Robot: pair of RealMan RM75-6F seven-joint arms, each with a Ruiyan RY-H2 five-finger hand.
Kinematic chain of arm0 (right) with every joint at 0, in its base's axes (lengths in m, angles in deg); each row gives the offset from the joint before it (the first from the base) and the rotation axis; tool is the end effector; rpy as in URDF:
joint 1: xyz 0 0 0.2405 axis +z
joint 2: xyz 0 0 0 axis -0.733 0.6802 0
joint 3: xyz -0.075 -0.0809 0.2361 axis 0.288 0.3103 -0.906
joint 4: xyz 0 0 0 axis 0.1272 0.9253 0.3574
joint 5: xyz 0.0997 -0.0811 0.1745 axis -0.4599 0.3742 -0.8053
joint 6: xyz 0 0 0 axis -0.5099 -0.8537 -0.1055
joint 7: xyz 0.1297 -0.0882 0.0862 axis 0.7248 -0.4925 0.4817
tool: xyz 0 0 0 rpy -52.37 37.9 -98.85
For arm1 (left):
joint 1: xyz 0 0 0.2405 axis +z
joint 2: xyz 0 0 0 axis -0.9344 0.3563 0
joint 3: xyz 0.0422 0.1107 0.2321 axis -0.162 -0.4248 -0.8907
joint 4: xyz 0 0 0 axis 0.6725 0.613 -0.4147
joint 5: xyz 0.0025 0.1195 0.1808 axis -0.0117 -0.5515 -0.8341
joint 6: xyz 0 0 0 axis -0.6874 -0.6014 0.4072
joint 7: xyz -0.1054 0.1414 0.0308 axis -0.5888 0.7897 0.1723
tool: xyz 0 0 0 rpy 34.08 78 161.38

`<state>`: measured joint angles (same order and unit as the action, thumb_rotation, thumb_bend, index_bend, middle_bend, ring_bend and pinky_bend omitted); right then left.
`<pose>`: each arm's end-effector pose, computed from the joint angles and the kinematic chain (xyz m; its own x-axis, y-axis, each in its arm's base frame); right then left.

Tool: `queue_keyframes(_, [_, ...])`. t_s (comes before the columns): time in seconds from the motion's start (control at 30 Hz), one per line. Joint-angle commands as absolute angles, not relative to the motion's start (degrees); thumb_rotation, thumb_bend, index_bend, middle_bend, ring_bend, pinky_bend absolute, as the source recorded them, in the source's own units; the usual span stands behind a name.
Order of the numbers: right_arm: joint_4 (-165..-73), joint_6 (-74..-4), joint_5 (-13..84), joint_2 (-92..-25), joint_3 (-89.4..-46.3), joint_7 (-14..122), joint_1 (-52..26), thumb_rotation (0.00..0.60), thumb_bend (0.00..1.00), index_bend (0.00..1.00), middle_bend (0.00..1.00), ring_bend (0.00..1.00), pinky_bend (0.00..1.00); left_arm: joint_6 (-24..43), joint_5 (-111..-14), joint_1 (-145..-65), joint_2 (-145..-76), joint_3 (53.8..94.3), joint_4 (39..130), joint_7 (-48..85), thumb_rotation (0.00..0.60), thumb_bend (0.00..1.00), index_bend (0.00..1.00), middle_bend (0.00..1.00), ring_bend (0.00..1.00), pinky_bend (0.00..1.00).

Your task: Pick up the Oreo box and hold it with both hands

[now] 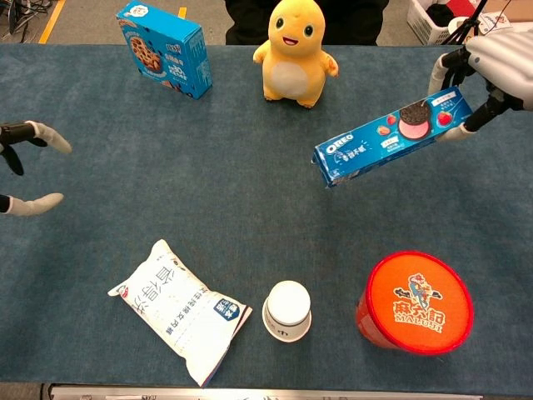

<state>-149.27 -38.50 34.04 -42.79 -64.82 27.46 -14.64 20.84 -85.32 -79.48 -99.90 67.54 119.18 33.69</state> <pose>-0.1992 -0.3375 0.0737 0.4933 -0.2177 0.8422 -0.8667 -0.2045 0.4549 -0.2271 0.2249 0.0621 0.2863 0.1827 0.9406 0.9542 -0.1439 -0.2625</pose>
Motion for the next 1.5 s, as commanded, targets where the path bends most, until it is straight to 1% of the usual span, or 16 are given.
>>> queue_keyframes(0.03, [-150.47,-38.62,32.51,-43.79,-66.16,25.8,-13.4,0.6,0.0,0.64,0.62,0.39,0.3,18.31,-83.77,-81.6,-100.92,68.2,122.31,37.17,0.6,0.21,0.31,0.24,0.24,0.41])
queue_keyframes(0.07, [-150.83,-38.71,31.93,-44.24,-66.68,25.23,-12.92,0.6,0.0,0.64,0.62,0.39,0.3,18.12,-83.35,-82.01,-101.45,68.48,122.9,38.44,0.6,0.2,0.29,0.23,0.23,0.38])
queue_keyframes(0.13, [-151.3,-38.77,31.04,-44.9,-67.4,24.48,-12.18,0.6,0.0,0.64,0.62,0.39,0.3,18.09,-82.53,-82.48,-102.4,68.92,123.86,40.34,0.6,0.19,0.25,0.21,0.2,0.28])
queue_keyframes(0.17, [-151.47,-38.78,30.6,-45.27,-67.77,24.18,-11.8,0.6,0.0,0.64,0.62,0.39,0.3,18.1,-81.95,-82.66,-102.91,69.13,124.43,41.09,0.6,0.18,0.24,0.2,0.19,0.26])
queue_keyframes(0.23, [-151.76,-38.87,29.77,-46.16,-68.64,23.63,-10.92,0.6,0.0,0.65,0.63,0.39,0.3,18.13,-80.46,-83.06,-104.06,69.69,125.62,42.4,0.6,0.17,0.2,0.19,0.17,0.24])
queue_keyframes(0.33, [-151.88,-39.09,28.96,-47.59,-69.82,23.16,-9.69,0.6,0.0,0.65,0.63,0.39,0.3,18.49,-78.62,-83.54,-105.58,70.43,126.78,43.92,0.6,0.17,0.16,0.17,0.15,0.23])
queue_keyframes(0.43, [-151.77,-39.14,28.34,-49.1,-70.77,22.77,-8.43,0.6,0.0,0.65,0.63,0.39,0.3,18.55,-76.21,-84.25,-107.18,71.29,127.28,45.59,0.6,0.17,0.13,0.15,0.14,0.21])
queue_keyframes(0.53, [-151.39,-39.18,27.84,-50.74,-71.53,22.26,-7.15,0.6,0.0,0.65,0.63,0.39,0.3,18.99,-73.23,-85.01,-109.0,72.35,127.92,47.86,0.6,0.13,0.12,0.14,0.12,0.18])
queue_keyframes(0.63, [-150.7,-39.3,27.51,-52.63,-72.24,22.0,-5.9,0.6,0.0,0.65,0.63,0.39,0.3,19.26,-70.74,-86.0,-110.81,73.57,128.42,49.19,0.6,0.1,0.11,0.13,0.11,0.17])
queue_keyframes(0.83, [-148.6,-39.04,26.79,-56.29,-73.33,21.9,-3.53,0.6,0.01,0.65,0.63,0.39,0.3,19.55,-67.9,-88.09,-113.76,75.38,128.49,50.35,0.6,0.08,0.11,0.12,0.1,0.17])
queue_keyframes(1.07, [-145.88,-39.14,25.61,-60.45,-74.12,21.96,-1.37,0.6,0.01,0.66,0.63,0.39,0.3,19.88,-65.61,-90.19,-115.87,76.23,128.98,51.81,0.6,0.07,0.11,0.12,0.1,0.17])
queue_keyframes(1.5, [-141.76,-43.25,25.57,-69.01,-74.21,21.21,0.19,0.6,0.01,0.66,0.63,0.4,0.3,22.47,-63.19,-92.06,-119.45,76.63,127.94,53.32,0.6,0.07,0.12,0.12,0.1,0.17])
